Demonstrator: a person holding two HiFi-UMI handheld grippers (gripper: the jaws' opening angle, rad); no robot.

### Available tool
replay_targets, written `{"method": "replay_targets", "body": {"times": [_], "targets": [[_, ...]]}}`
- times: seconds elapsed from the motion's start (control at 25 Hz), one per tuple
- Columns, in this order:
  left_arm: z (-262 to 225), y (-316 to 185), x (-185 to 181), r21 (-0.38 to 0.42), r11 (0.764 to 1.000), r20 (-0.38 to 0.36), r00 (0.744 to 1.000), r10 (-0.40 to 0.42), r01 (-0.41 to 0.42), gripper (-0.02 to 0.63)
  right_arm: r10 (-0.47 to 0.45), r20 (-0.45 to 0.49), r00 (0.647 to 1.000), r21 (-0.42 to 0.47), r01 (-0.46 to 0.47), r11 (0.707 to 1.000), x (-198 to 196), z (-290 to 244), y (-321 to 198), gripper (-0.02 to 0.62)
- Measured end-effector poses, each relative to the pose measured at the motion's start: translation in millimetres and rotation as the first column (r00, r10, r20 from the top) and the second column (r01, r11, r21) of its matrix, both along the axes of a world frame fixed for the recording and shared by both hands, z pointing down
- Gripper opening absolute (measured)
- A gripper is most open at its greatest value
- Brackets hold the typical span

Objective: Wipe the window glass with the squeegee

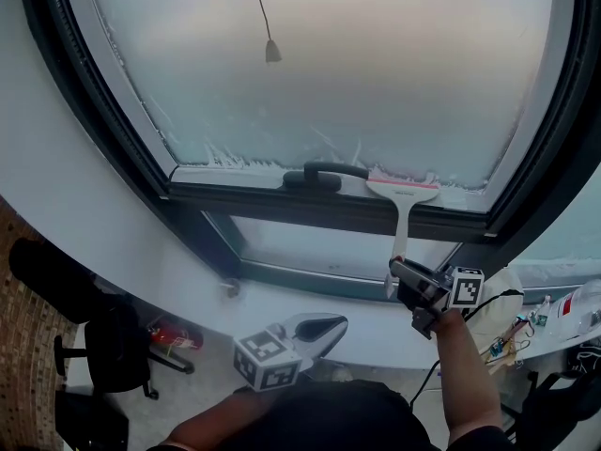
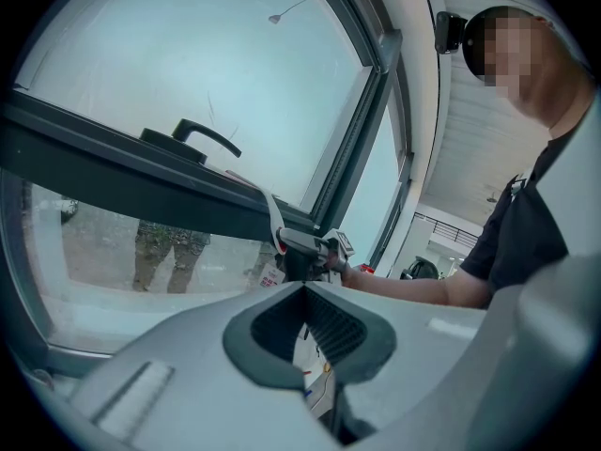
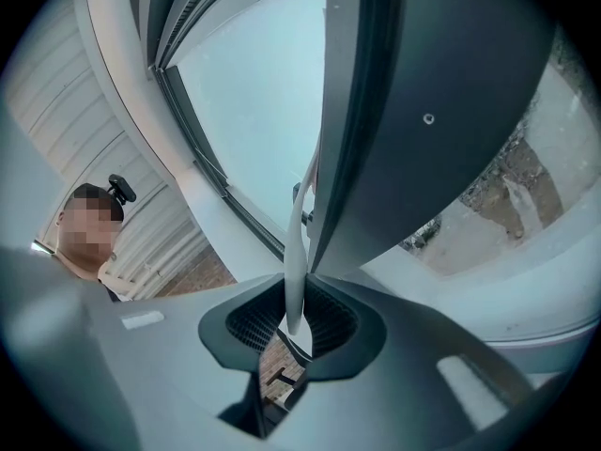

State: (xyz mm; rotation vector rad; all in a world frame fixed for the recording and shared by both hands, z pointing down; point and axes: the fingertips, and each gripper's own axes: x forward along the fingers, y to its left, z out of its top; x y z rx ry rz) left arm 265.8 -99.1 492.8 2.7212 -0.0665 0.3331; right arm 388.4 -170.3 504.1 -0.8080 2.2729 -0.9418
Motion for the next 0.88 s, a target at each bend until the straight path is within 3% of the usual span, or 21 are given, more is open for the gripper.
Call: {"method": "replay_targets", "body": {"times": [0.44,0.88], "targets": [[1,-6,-9,-0.008,1.0,-0.002,1.0,0.018,-0.018,0.0,0.025,0.007,1.0,0.012,-0.025,1.0,-4,-5,-1,0.087],[2,-21,-36,-0.019,0.999,-0.017,0.999,0.043,-0.044,0.0,0.156,-0.009,0.988,0.036,-0.156,0.987,-9,-23,9,0.087]]}}
